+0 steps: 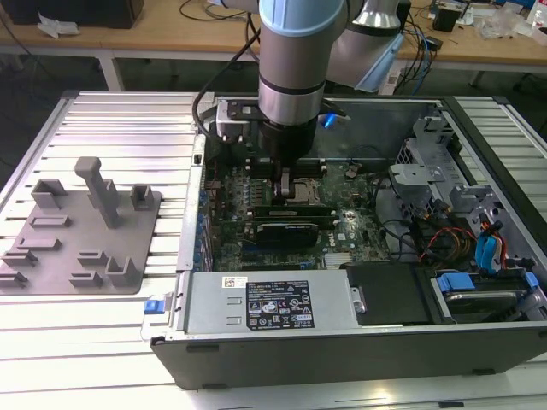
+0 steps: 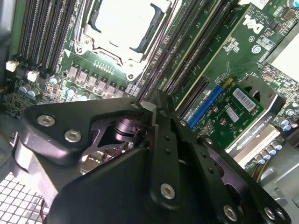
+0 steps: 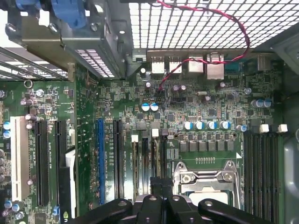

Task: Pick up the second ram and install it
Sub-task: 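Press down the second ram until it locks into place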

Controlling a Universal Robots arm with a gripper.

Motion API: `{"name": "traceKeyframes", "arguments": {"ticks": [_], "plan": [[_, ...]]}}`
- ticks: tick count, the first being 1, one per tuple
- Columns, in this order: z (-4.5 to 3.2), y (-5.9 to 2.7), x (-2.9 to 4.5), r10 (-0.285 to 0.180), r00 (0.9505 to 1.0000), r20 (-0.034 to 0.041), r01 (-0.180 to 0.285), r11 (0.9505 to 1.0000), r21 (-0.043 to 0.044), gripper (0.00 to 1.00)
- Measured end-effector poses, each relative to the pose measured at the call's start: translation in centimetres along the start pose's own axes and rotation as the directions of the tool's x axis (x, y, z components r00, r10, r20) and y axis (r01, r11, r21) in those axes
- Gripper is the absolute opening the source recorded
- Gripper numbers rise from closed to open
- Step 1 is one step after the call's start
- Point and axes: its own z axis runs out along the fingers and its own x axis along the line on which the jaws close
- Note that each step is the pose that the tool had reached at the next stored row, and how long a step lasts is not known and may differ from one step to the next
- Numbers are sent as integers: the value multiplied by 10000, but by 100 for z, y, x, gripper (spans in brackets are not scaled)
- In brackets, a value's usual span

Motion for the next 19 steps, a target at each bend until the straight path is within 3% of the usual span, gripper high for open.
{"name": "traceKeyframes", "arguments": {"ticks": [13,17,19], "plan": [[120,22,4,0,10000,0,0,10000,-1,8],[112,21,2,0,10000,10,0,10000,5,8],[12,22,0,-1,10000,2,1,10000,1,8]]}}
